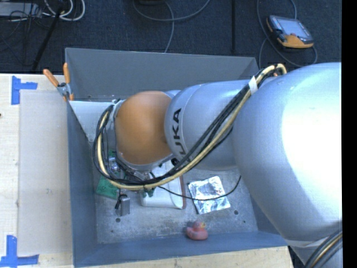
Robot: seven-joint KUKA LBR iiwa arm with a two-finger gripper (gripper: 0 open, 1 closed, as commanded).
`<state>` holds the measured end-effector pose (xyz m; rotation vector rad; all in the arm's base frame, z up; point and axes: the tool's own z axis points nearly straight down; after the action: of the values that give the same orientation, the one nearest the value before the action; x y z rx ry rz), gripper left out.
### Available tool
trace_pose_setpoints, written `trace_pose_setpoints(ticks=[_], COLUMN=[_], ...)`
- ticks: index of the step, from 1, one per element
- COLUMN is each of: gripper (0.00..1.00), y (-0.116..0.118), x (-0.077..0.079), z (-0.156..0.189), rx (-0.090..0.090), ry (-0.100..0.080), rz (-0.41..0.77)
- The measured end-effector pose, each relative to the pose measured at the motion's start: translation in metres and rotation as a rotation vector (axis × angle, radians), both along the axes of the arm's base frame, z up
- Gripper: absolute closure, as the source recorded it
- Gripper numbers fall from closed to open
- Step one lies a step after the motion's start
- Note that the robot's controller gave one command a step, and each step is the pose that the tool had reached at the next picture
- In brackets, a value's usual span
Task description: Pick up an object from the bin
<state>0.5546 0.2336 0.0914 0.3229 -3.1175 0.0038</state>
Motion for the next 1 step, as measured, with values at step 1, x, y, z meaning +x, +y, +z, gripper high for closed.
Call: trace_pose_setpoints(ticks=[1], gripper=[0.00], y=[-0.0055], x=[0.0539], z=[-0.0224], rx=[0.004], ry=[-0.005], rz=[-0.033])
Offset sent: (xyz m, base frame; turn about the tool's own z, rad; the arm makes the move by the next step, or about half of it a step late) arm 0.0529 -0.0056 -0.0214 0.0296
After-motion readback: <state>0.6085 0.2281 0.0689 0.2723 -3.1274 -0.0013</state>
